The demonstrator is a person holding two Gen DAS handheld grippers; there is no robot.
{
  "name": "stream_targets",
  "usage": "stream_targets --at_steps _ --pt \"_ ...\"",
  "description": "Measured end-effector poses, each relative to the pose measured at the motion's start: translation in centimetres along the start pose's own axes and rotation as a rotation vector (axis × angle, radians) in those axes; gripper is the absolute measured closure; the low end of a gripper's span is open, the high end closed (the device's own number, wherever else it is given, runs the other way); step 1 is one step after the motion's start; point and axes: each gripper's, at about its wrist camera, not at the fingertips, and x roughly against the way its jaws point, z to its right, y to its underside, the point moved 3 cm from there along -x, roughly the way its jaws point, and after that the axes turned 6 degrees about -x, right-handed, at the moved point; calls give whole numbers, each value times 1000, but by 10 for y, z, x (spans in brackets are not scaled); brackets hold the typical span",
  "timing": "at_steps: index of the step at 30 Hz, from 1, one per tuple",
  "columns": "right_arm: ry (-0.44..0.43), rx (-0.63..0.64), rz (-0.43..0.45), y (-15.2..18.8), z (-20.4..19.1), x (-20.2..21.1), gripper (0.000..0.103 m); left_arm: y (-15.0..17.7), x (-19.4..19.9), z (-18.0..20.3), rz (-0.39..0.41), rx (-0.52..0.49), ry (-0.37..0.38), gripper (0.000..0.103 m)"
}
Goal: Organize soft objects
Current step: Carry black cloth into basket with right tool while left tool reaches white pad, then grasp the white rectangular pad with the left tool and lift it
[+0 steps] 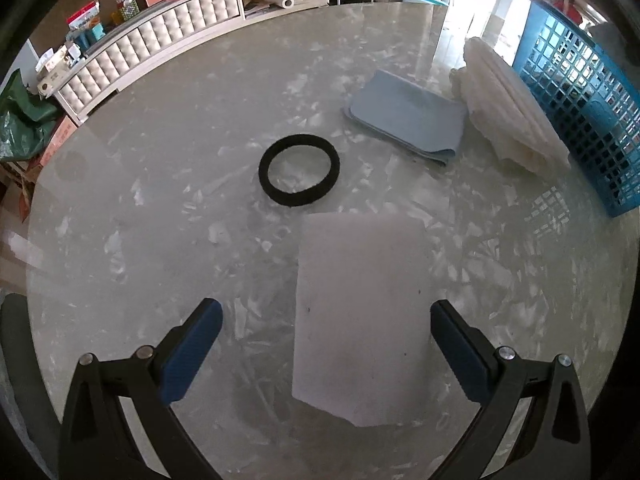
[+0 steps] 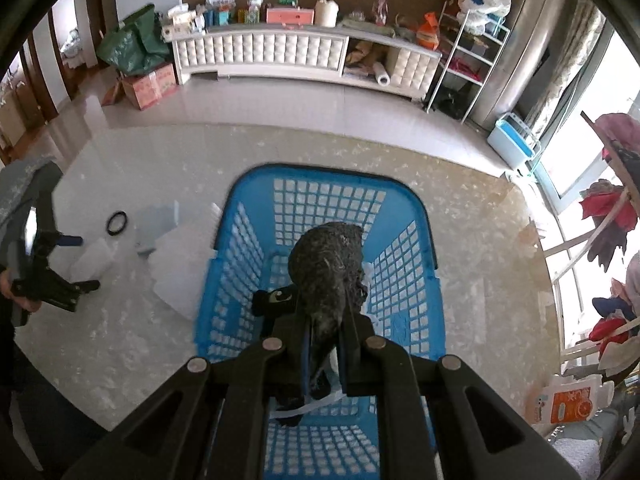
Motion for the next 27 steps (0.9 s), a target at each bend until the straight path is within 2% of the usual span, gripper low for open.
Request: stream_targets --at_steps 4,6,11,17,18,19,22,23,27 --pt "25 -4 -66 -3 8 -36 93 -1 -3 -3 -4 11 1 2" --pt "32 -13 -103 -4 15 -53 93 -2 -3 -3 2 2 2 7" --pt "35 -20 -137 -7 19 -72 93 -1 -1 -1 4 -3 4 9" --pt "32 -20 -167 -10 17 -84 92 8 9 10 15 0 3 26" --pt "38 -15 -169 -10 16 -85 89 8 10 11 14 2 3 29" --pt "40 -12 -172 -10 15 -85 81 9 10 12 14 2 2 31" --pt "39 -11 -165 -9 16 -81 63 11 13 13 16 11 0 47" --pt "36 -10 -159 -9 16 -77 61 11 15 13 18 18 1 49" --pt "56 -9 -135 -4 15 -64 39 17 20 13 21 46 25 50"
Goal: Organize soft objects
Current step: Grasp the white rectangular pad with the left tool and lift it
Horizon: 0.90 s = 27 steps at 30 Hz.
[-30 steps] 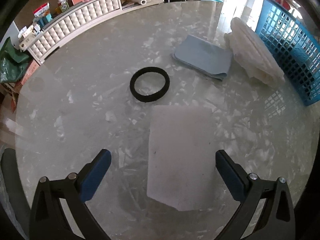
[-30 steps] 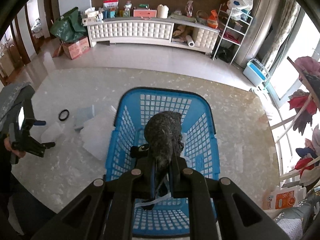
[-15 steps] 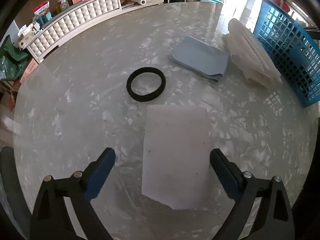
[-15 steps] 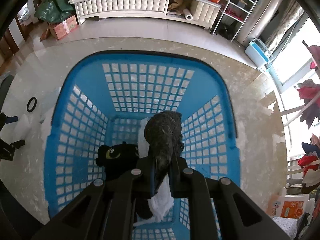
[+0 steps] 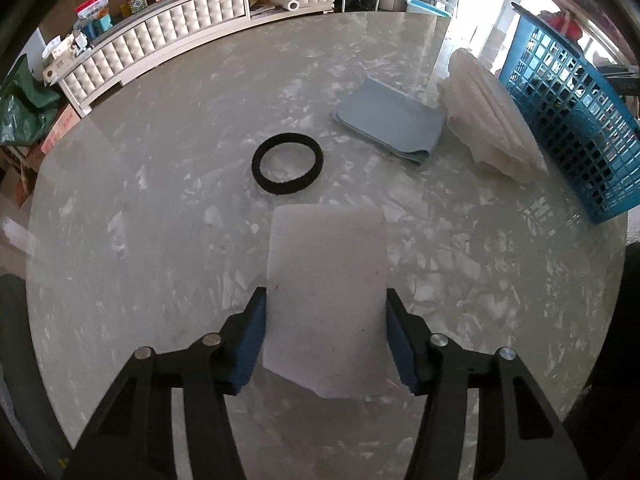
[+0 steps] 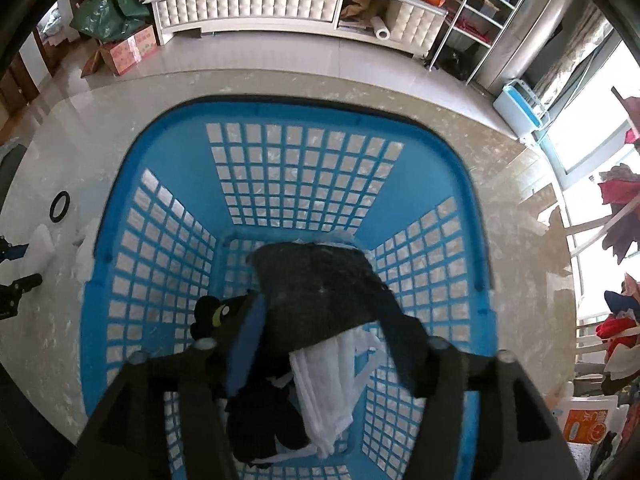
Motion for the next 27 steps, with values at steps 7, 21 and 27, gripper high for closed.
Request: stream_targets --at_steps 7,21,27 --pt "-41 -55 63 18 7 46 16 9 21 13 21 18 3 50" --pt "-55 -75 183 75 13 118 0 -14 126 86 167 -56 -2 50" --pt "-51 -122 230 96 20 128 0 -30 155 117 198 -48 1 50"
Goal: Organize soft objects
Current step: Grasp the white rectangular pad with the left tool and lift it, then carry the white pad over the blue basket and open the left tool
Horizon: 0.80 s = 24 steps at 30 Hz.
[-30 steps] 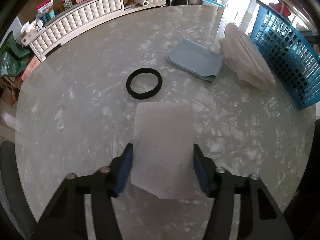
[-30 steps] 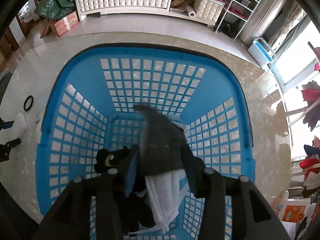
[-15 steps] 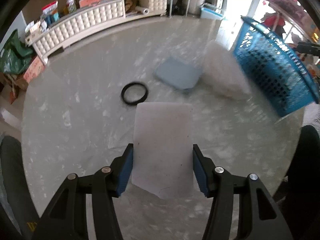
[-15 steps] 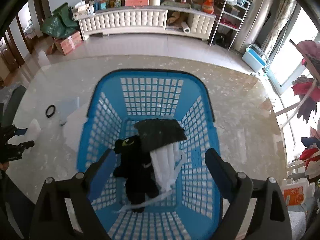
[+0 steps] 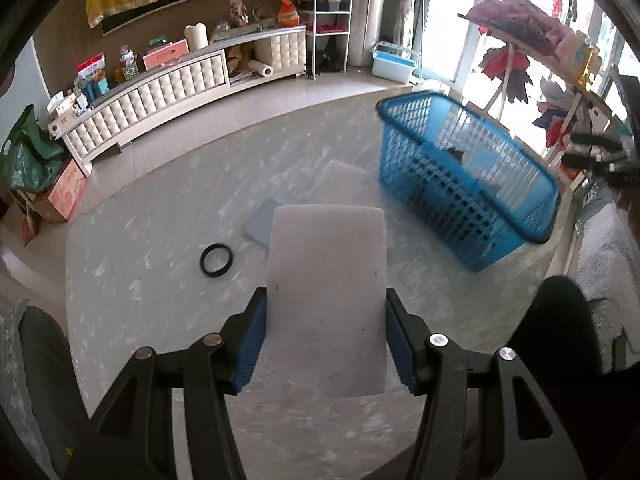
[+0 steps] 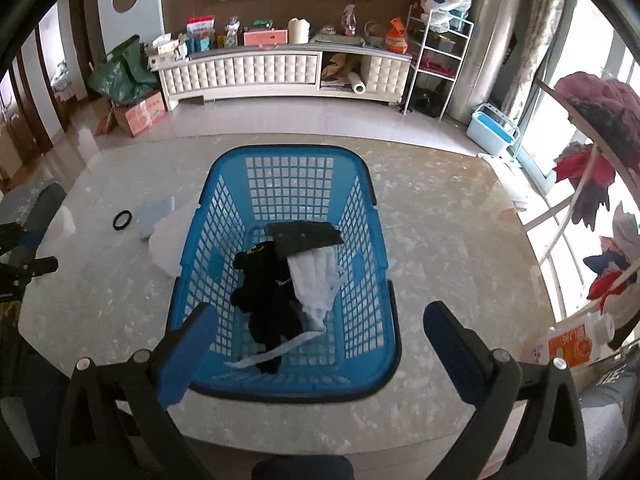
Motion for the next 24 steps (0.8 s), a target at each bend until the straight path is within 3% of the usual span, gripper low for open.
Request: stream_targets --at_steps 5,11,24 --pt "-18 -25 10 7 5 0 0 -23 15 18 33 31 18 50" --pt "-29 -43 33 11 8 -1 0 -60 17 54 57 -32 41 50" --pt "-35 -70 44 18 40 -19 0 -122 -32 128 34 -142 113 50"
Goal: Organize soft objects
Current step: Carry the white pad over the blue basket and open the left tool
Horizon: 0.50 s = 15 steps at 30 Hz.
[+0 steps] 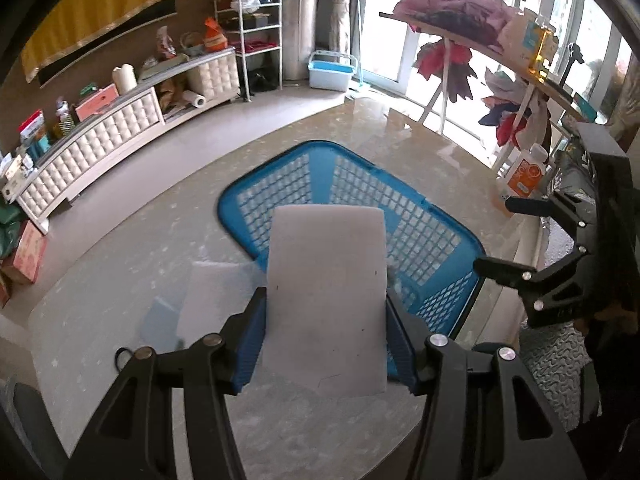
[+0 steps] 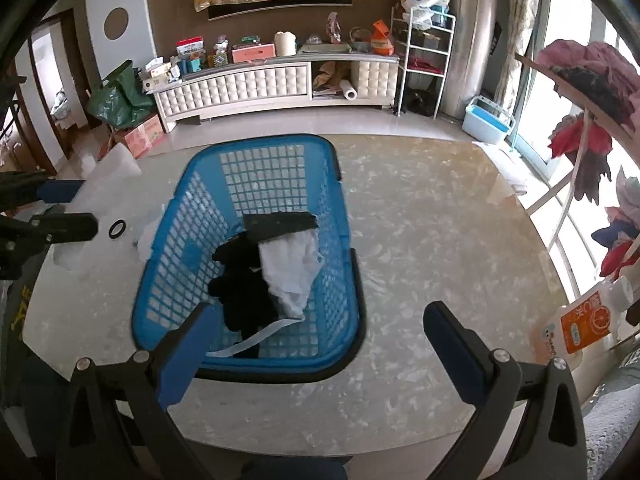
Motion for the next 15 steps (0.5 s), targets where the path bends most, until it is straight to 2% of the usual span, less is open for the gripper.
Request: stream_targets --at_steps 15 --pt "-47 -91 -25 8 33 -21 0 -32 -77 34 -88 -51 12 50"
